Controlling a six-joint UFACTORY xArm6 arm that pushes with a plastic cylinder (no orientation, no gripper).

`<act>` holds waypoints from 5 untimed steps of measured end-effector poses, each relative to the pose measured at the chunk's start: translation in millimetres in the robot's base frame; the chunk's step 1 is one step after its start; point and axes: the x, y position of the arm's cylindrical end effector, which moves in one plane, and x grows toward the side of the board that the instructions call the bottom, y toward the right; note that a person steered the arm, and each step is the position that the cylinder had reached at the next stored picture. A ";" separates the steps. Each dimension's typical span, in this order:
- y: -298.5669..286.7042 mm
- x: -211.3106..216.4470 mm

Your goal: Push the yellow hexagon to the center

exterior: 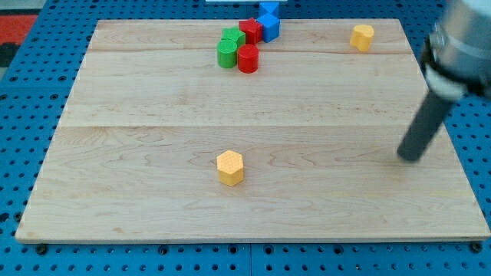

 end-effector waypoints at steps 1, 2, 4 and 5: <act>-152.1 53.6; -204.7 60.1; -246.0 3.4; -250.2 -12.8</act>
